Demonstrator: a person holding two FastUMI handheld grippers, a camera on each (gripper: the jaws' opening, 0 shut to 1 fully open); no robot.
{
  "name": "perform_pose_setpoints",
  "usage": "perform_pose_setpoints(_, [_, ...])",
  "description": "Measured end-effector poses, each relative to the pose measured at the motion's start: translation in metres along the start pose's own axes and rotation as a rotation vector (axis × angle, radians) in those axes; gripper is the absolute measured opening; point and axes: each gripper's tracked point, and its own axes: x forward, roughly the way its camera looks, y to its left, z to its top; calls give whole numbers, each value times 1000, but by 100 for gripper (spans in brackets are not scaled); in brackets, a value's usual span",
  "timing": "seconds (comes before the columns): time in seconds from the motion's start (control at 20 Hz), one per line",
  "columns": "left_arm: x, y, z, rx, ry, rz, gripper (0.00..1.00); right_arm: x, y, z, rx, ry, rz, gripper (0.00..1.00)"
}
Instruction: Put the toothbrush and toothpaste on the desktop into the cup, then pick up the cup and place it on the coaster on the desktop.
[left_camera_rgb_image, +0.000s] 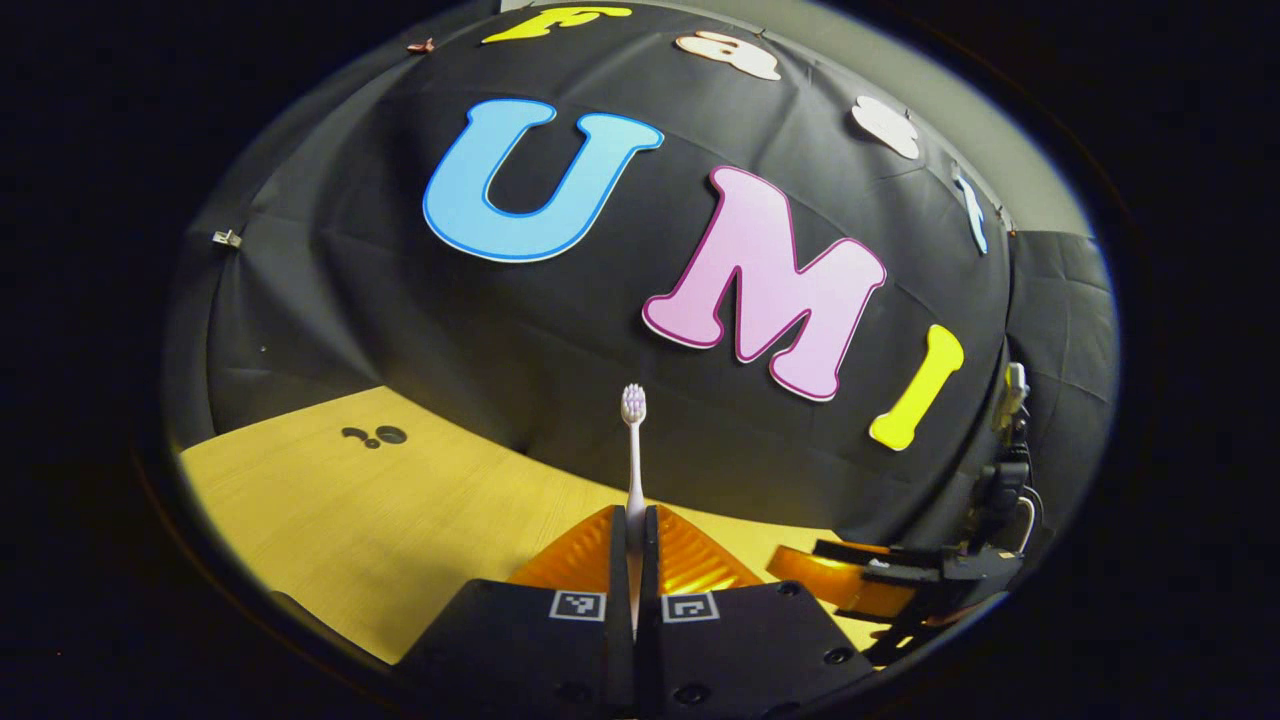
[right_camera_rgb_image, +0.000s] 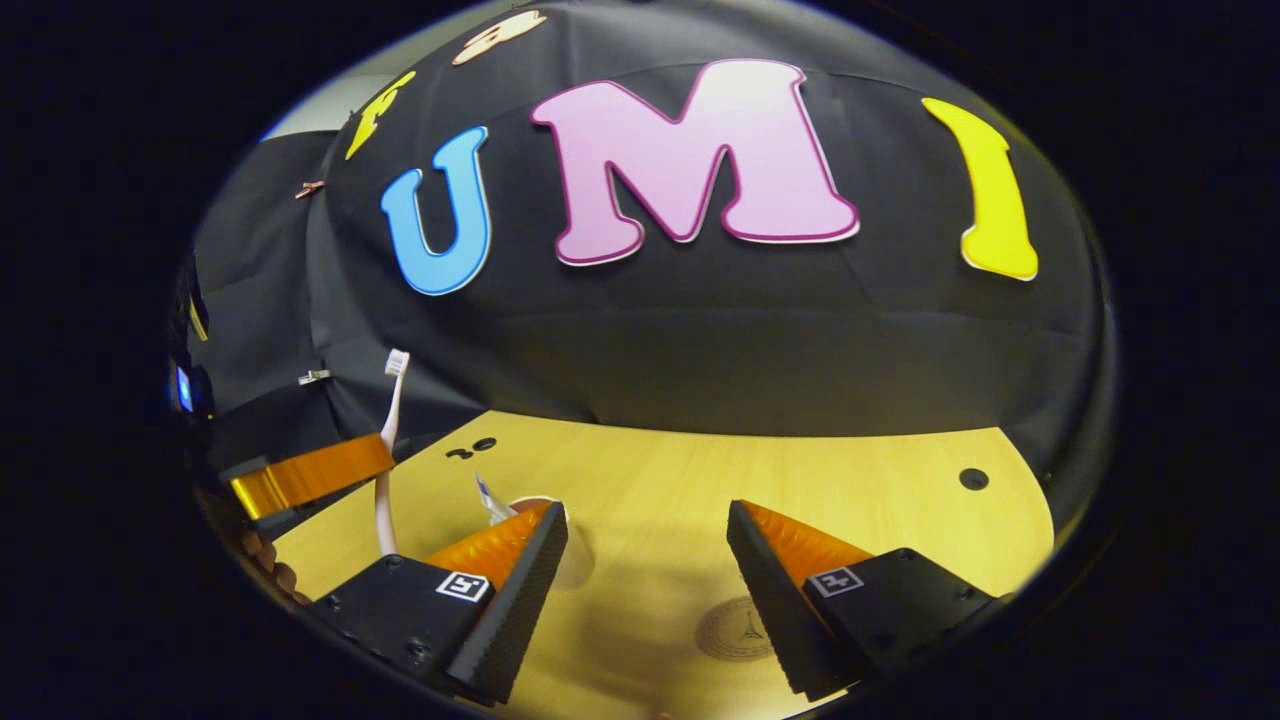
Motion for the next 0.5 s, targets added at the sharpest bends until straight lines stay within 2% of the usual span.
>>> perform_pose_setpoints(0.2, [32, 7, -9, 10, -42, -6, 6, -13, -29, -13, 0, 18, -48, 99])
perform_pose_setpoints(0.5, [65, 16, -19, 16, -85, -16, 6, -23, -50, -35, 1, 54, -93, 98])
